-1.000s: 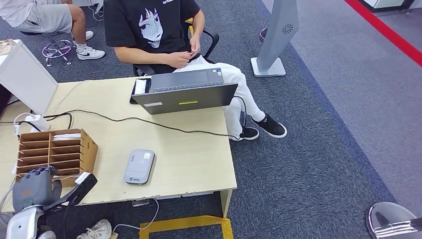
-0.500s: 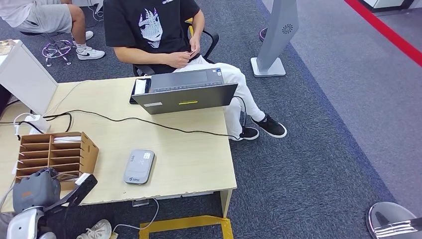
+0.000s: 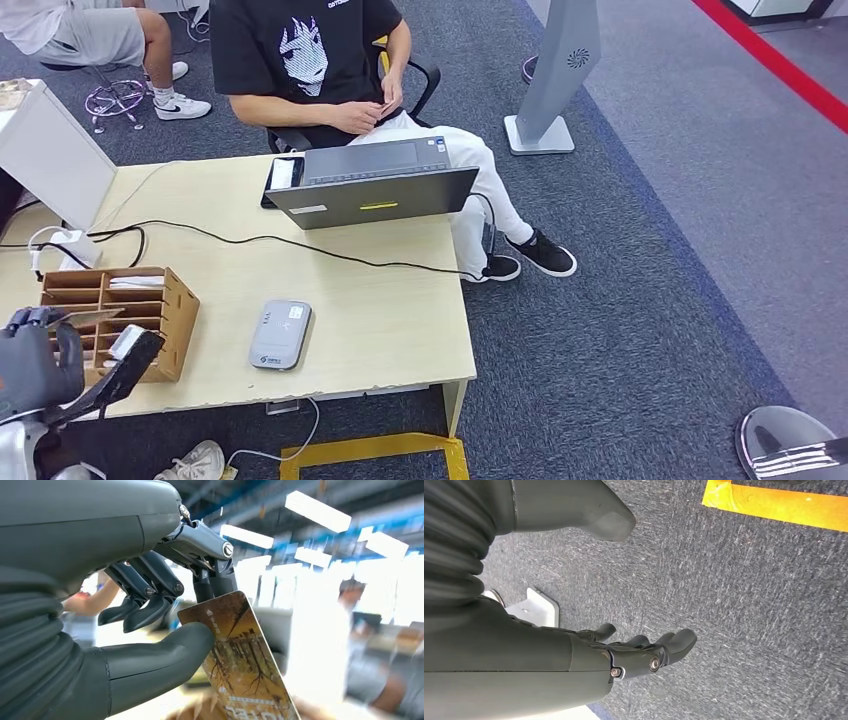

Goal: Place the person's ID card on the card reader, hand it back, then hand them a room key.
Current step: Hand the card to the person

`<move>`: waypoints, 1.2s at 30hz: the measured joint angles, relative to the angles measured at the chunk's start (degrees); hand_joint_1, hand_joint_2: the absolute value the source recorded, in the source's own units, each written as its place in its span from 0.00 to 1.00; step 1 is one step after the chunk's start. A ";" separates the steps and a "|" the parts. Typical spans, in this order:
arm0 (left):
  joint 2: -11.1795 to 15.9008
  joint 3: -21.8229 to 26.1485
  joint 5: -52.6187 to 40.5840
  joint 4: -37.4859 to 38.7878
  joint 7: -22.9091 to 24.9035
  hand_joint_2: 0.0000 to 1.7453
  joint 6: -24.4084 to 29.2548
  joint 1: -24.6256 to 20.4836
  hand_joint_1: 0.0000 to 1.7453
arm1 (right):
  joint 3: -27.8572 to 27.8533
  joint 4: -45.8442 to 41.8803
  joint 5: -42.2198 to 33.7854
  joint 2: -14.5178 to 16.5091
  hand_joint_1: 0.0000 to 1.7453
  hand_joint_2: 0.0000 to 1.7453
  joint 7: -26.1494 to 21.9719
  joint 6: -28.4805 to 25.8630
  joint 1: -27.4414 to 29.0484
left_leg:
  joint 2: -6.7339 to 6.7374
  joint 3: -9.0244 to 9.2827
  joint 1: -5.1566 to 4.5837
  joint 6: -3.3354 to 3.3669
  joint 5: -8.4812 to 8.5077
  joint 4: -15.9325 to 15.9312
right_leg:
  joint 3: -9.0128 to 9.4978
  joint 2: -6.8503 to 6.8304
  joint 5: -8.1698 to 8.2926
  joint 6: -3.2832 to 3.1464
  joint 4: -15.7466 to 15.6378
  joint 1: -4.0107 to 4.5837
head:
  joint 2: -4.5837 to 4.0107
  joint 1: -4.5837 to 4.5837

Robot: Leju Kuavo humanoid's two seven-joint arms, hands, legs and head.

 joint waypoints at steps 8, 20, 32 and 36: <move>1.27 1.26 -5.51 -11.85 -2.21 1.00 7.56 -0.81 1.00 | -1.55 0.00 -0.27 0.02 0.00 1.00 -0.79 -0.05 0.08 | 0.00 0.02 0.00 0.00 0.00 0.00 | 0.00 0.00 0.00 0.00 0.00 0.00 | 0.00 0.01; 5.34 4.86 -10.18 -7.19 -0.37 1.00 3.62 -7.70 1.00 | -2.72 -0.02 1.18 0.02 0.00 1.00 -1.56 0.20 -0.51 | 0.00 0.03 0.02 -0.08 0.06 0.00 | -0.01 0.01 0.01 -0.02 0.05 0.01 | 0.00 0.00; 4.50 4.35 -13.28 6.06 1.37 1.00 4.25 -13.62 1.00 | -2.72 -0.13 3.21 0.09 0.00 1.00 -1.28 -1.09 -1.72 | 0.02 0.02 0.00 -0.08 0.06 0.02 | -0.05 0.03 0.03 -0.03 0.03 0.00 | 0.00 0.00; 3.27 2.13 -15.48 6.20 1.06 1.00 4.64 -14.36 1.00 | -2.72 -0.13 3.33 0.11 0.00 1.00 -1.33 -1.36 -1.78 | 0.00 0.01 -0.01 -0.08 0.06 0.02 | -0.06 0.02 0.03 -0.02 0.02 0.00 | 0.00 0.00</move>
